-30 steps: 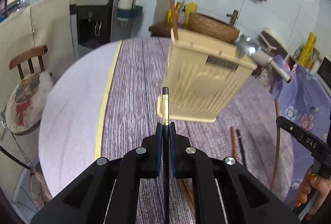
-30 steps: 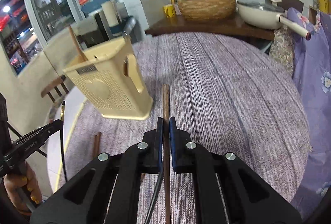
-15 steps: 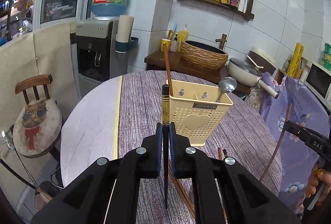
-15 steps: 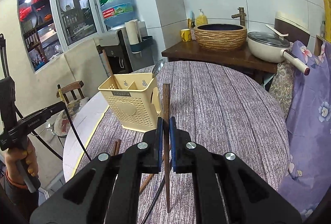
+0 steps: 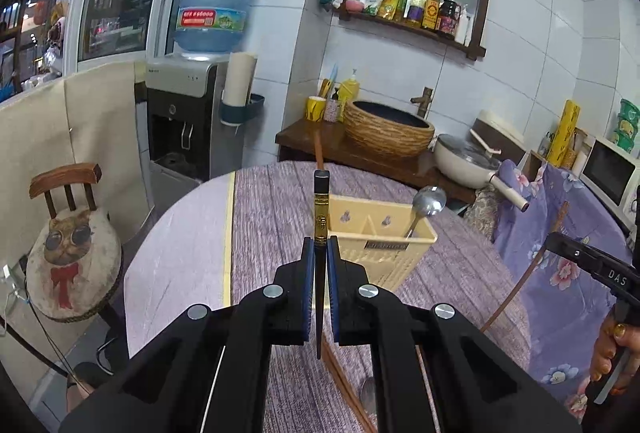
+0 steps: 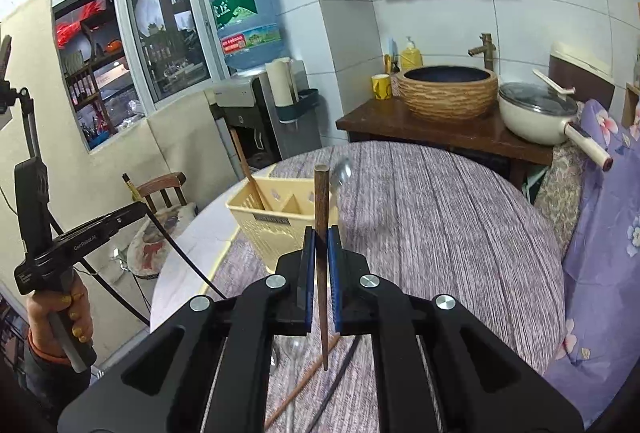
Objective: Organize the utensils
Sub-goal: 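Lift both chopsticks and lower them into the beige holder with both tools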
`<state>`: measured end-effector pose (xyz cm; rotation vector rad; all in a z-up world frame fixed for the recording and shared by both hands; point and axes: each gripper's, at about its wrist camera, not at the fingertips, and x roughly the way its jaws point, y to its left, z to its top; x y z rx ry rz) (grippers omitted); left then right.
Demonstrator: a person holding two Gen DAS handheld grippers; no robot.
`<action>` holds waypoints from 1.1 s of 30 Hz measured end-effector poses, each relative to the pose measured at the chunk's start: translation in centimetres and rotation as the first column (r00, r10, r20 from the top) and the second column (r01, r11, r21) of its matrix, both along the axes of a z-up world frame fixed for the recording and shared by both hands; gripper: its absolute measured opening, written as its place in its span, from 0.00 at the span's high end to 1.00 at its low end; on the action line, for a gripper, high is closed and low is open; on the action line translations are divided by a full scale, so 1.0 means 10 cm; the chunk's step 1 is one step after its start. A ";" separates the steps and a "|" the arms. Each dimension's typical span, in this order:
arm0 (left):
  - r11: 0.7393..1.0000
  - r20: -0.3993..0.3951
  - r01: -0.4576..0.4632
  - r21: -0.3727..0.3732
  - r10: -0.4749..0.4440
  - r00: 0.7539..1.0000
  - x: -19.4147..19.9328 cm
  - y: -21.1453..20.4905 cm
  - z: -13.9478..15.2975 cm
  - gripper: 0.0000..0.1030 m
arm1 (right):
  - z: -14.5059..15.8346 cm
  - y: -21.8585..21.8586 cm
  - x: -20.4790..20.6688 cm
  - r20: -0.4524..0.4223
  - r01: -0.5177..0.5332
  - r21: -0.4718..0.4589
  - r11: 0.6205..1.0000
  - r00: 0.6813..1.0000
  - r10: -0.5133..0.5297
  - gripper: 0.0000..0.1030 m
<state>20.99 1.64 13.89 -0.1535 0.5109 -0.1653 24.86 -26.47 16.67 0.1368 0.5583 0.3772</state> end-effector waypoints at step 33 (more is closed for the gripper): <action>0.997 -0.029 -0.074 -0.023 0.073 0.997 1.05 -0.34 -0.13 0.93 | 0.01 0.64 1.24 0.005 0.116 0.011 0.993 0.993 -0.116 0.93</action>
